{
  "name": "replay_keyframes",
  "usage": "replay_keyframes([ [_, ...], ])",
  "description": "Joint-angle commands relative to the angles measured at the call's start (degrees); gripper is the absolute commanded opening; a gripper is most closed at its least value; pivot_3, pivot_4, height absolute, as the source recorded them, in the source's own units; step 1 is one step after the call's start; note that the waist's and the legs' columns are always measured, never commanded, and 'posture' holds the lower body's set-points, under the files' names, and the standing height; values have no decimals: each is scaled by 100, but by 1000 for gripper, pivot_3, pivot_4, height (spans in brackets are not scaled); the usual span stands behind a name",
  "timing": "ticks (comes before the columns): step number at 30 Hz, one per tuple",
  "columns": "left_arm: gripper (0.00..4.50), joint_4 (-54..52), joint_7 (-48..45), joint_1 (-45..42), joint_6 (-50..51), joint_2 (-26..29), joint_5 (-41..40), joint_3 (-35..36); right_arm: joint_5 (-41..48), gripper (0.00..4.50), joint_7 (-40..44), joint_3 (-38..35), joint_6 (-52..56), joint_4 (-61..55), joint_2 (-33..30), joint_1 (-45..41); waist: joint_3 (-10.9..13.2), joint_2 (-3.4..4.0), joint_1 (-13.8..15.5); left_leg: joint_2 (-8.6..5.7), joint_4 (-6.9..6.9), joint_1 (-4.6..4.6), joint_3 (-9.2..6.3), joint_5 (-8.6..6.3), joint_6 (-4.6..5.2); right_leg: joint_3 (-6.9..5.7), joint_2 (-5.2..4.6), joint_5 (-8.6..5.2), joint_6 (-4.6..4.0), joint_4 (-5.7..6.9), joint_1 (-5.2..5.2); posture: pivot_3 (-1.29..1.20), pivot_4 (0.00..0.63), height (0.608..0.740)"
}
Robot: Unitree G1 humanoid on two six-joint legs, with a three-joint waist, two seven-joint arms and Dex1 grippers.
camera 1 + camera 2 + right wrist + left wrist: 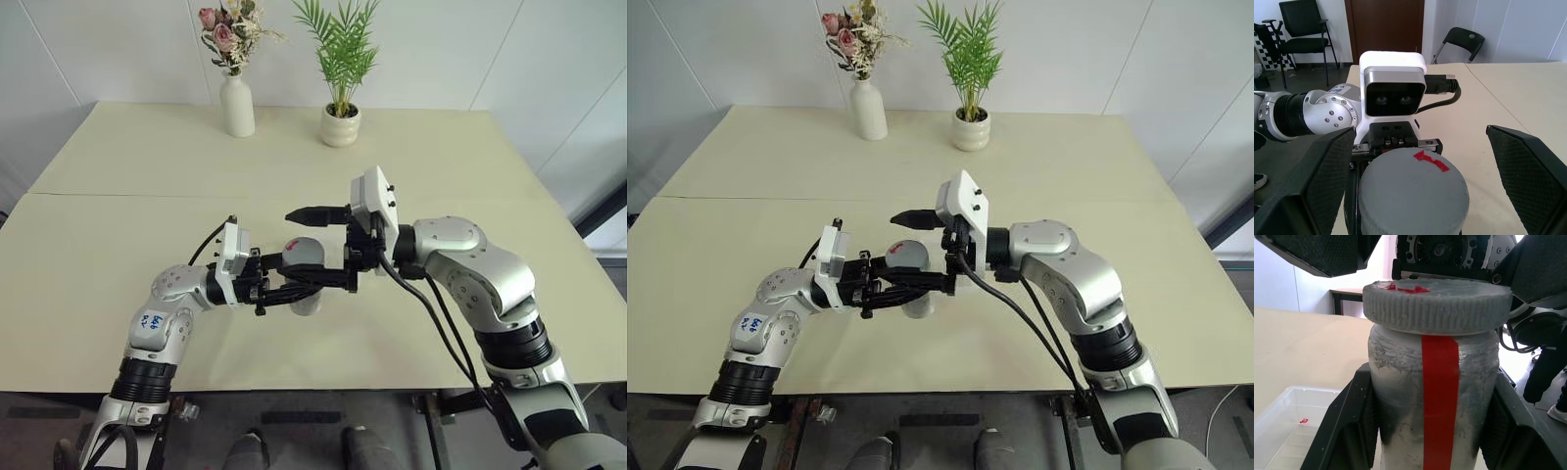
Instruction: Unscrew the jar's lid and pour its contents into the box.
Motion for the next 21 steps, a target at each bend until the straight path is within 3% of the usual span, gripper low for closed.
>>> replay_keyframes([
  [1,2193,-183,-33,-18,-40,-46,-86,16,-38,4492,-64,-14,-13,-98,50,-123,0,0,-1,0,0,0,0,0,0,0,0,0,0,0,0,0,150,740],
  [21,2193,-147,-49,-44,-80,-33,-68,44,-152,4492,-94,-223,-16,46,-157,-49,0,0,-1,0,0,0,0,0,0,0,0,0,0,0,0,0,150,740],
])
